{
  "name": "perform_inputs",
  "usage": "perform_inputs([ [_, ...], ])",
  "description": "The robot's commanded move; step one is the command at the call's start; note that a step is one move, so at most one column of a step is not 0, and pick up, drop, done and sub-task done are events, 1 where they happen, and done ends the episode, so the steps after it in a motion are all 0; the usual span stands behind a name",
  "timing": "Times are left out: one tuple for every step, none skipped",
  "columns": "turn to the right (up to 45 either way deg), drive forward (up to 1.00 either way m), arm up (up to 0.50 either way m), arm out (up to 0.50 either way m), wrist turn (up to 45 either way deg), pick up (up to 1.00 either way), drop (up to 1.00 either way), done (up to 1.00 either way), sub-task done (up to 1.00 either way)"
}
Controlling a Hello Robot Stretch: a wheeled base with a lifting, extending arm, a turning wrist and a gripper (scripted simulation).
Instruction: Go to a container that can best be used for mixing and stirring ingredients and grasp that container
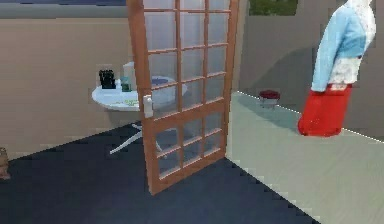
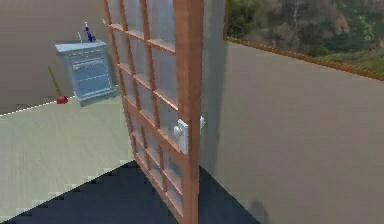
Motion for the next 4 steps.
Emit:
perform_inputs([
  [0.0, 0.15, 0.00, 0.00, 0.0, 0.00, 0.00, 0.00, 0.00],
  [30.0, 0.00, 0.00, 0.00, 0.0, 0.00, 0.00, 0.00, 0.00],
  [0.0, 1.00, 0.00, 0.00, 0.0, 0.00, 0.00, 0.00, 0.00],
  [3.0, 0.00, 0.00, 0.00, 0.0, 0.00, 0.00, 0.00, 0.00],
])
